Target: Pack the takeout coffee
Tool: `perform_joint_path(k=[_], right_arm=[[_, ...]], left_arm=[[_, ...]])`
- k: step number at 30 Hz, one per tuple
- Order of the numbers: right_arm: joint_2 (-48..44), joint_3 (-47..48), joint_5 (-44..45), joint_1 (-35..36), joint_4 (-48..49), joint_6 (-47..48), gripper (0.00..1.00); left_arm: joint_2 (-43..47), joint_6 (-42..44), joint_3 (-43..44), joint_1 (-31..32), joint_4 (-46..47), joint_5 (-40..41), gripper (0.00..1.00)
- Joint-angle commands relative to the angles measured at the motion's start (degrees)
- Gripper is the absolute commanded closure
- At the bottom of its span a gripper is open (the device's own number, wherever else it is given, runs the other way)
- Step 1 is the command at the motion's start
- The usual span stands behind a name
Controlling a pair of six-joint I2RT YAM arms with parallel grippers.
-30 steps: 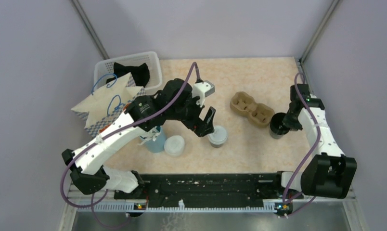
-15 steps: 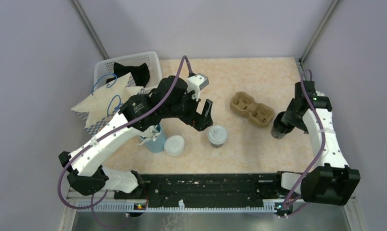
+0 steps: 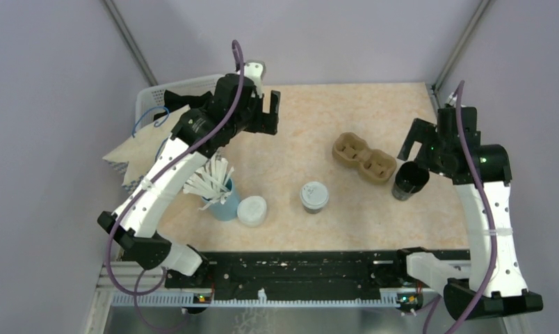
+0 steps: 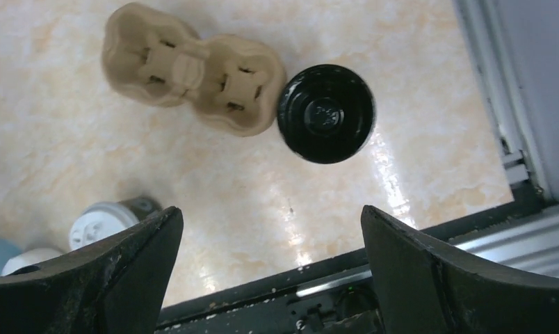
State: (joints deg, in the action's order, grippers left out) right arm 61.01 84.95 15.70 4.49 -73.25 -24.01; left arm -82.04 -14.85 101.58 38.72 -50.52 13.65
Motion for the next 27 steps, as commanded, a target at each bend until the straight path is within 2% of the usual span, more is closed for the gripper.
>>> perform_joint_path(k=[1, 5, 10, 14, 19, 23, 27], right_arm=[[-1.75, 2.15, -13.79, 0.92, 0.99, 1.56, 0.01], [-3.09, 2.6, -20.21, 0.95, 1.76, 1.17, 0.01], [-3.53, 3.82, -23.32, 0.91, 0.95, 0.02, 0.01], [-3.71, 2.28, -25.98, 1.0, 2.61, -0.9, 0.01], [-3.72, 0.67, -29.06, 0.96, 3.39, -3.0, 0.01], [-3.92, -1.24, -30.35, 0.96, 3.29, -3.34, 0.01], [-4.53, -2.13, -29.95, 0.96, 2.74, -2.85, 0.01]], left_arm=[[-3.39, 3.23, 8.4, -1.87, 3.21, 6.6, 0.02], [-7.43, 3.61, 15.86, -3.38, -4.82, 18.84, 0.02], [-10.91, -2.95, 21.41, -10.48, -14.83, 24.22, 0.02], [-9.09, -4.09, 17.34, -16.37, -14.58, 23.83, 0.04], [-7.58, -4.2, 12.93, -23.87, -13.18, 17.41, 0.07], [-9.06, -5.34, 10.89, -26.78, -13.85, 17.81, 0.09], [-10.69, -7.44, 9.79, -29.55, -13.18, 20.16, 0.17]])
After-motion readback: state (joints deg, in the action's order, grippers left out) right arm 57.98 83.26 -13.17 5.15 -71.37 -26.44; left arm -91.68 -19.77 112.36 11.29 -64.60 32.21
